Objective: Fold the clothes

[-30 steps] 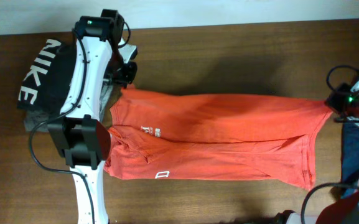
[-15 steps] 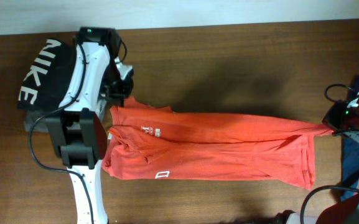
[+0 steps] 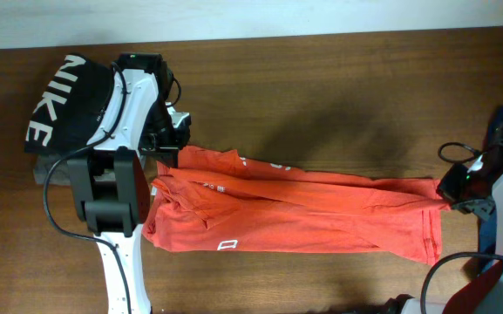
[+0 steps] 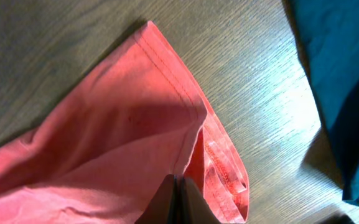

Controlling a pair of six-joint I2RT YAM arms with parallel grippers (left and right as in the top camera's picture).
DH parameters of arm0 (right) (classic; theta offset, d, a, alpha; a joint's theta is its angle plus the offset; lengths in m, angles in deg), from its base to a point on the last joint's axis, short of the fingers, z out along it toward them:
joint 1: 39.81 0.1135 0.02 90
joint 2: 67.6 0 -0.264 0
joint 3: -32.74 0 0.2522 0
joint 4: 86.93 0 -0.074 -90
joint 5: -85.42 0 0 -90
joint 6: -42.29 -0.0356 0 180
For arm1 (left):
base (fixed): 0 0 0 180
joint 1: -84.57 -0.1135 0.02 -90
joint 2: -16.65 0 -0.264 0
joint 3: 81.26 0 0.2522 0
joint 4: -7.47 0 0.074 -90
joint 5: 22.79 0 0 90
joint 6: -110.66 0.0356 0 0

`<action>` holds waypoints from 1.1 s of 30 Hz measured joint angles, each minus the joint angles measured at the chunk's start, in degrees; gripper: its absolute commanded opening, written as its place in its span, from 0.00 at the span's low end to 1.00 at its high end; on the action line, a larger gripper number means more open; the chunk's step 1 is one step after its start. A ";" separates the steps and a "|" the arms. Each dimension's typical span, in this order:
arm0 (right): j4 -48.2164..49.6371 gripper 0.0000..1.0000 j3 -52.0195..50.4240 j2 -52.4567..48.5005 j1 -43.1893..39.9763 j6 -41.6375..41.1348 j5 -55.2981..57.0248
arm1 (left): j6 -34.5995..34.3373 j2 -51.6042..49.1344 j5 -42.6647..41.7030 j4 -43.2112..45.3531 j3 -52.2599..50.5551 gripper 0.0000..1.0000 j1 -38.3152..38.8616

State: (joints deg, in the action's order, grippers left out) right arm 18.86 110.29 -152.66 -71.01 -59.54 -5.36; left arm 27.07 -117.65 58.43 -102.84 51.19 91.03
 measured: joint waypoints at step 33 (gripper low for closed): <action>3.15 0.72 -0.07 -17.29 -9.03 8.11 -7.82 | -0.24 1.79 -1.05 0.26 9.38 0.49 -0.92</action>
State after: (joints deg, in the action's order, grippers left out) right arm 22.01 110.23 -169.95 -80.03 -51.44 -13.18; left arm 26.83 -115.86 57.38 -102.58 60.57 90.11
